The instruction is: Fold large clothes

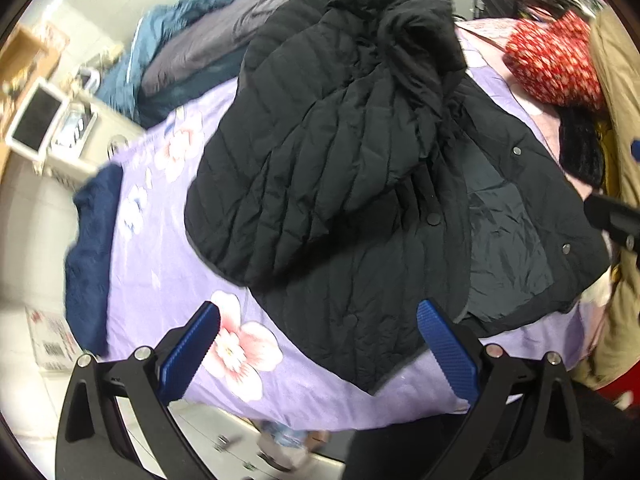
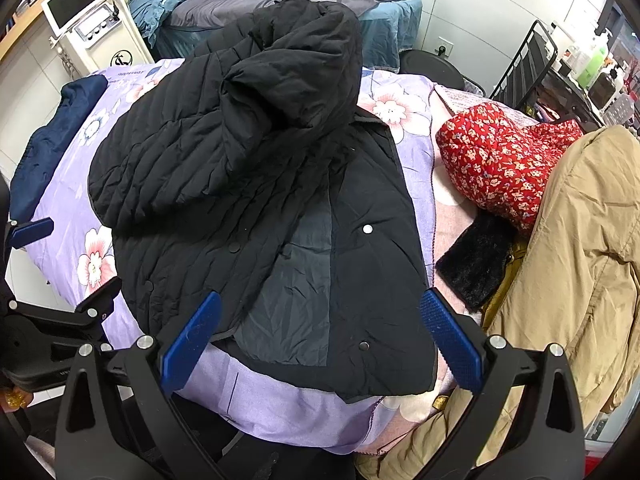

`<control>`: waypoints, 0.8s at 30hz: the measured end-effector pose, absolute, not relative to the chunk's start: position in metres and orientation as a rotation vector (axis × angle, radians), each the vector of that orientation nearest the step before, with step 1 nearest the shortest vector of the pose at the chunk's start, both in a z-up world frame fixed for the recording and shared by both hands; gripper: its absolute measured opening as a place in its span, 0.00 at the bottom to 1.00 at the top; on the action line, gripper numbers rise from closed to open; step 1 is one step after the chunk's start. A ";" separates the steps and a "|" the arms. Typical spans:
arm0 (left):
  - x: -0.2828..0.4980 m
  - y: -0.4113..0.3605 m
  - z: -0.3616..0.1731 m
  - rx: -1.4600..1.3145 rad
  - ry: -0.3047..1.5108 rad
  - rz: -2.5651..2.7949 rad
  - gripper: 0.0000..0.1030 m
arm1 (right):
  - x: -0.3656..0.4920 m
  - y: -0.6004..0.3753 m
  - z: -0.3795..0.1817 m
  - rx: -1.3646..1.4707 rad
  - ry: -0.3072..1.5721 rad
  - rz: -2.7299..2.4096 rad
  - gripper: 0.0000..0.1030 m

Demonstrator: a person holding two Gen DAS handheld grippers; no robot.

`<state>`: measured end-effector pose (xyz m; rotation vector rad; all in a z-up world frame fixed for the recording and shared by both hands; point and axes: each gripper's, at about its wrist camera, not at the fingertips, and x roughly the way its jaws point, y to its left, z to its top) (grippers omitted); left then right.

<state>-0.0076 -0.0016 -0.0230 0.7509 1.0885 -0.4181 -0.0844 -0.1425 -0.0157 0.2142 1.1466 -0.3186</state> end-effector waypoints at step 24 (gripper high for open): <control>0.105 -0.055 -0.052 0.814 0.754 -0.547 0.17 | -0.133 -0.207 -0.022 0.383 1.051 -0.414 0.77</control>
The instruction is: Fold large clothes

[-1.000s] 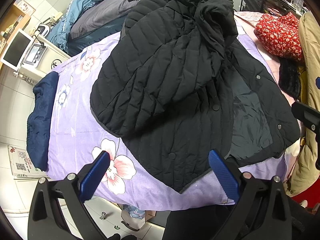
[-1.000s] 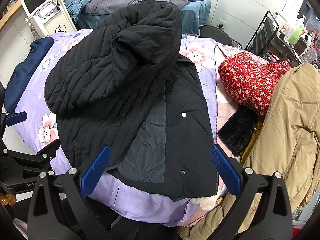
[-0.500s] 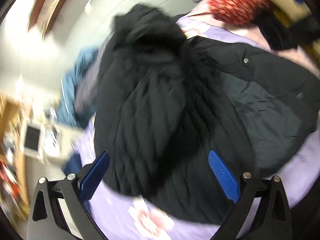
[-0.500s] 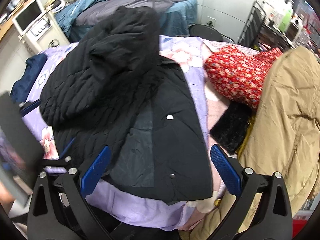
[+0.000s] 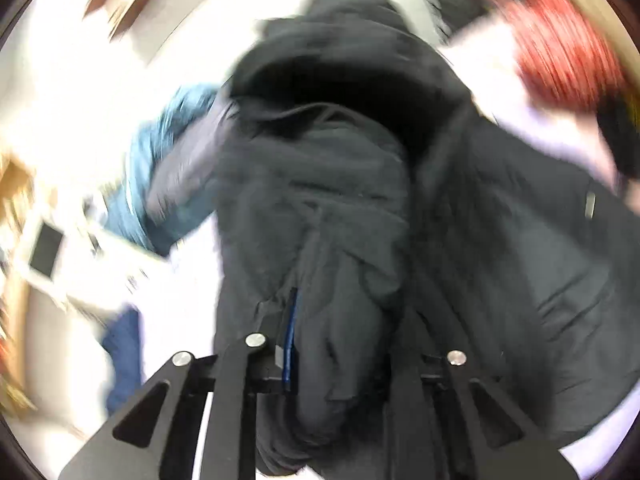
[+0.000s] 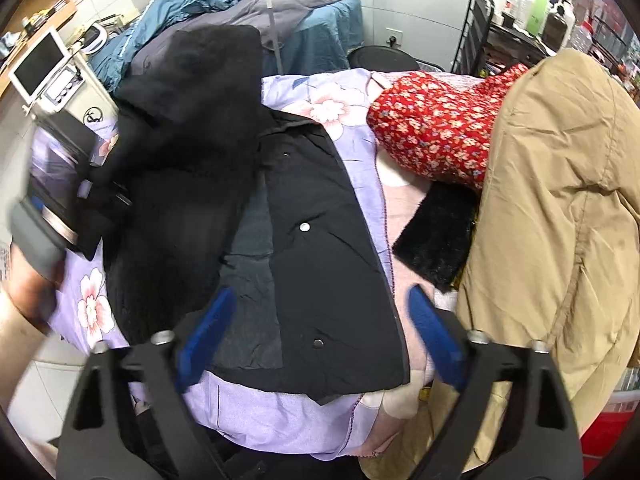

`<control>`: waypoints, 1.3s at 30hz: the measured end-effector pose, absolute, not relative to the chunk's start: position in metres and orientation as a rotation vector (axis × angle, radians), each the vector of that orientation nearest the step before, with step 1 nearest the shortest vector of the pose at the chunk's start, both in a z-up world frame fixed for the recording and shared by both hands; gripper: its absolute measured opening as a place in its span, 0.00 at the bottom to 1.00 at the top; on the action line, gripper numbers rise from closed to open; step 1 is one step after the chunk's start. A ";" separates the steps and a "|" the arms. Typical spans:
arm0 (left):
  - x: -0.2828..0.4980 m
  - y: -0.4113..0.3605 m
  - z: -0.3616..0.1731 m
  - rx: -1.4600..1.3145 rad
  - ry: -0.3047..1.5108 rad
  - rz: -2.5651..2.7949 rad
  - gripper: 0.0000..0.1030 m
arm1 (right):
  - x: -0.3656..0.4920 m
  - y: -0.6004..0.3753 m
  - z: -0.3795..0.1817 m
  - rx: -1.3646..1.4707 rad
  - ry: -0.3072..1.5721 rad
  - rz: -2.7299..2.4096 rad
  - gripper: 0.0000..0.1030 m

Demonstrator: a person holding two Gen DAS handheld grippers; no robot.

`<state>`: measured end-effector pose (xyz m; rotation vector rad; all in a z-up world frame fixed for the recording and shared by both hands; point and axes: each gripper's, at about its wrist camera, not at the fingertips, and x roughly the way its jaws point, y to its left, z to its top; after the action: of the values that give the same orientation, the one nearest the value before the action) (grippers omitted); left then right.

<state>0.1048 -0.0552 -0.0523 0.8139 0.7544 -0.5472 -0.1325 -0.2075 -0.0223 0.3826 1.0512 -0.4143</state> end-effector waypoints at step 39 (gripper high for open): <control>0.140 0.208 -0.078 0.391 1.156 -0.342 0.95 | -0.078 -0.233 -0.134 0.539 1.132 -0.131 0.10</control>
<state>0.1398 0.2085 -0.0781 0.3906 1.1565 -0.3425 -0.0775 -0.2325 -0.1338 0.5395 1.1319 -0.1307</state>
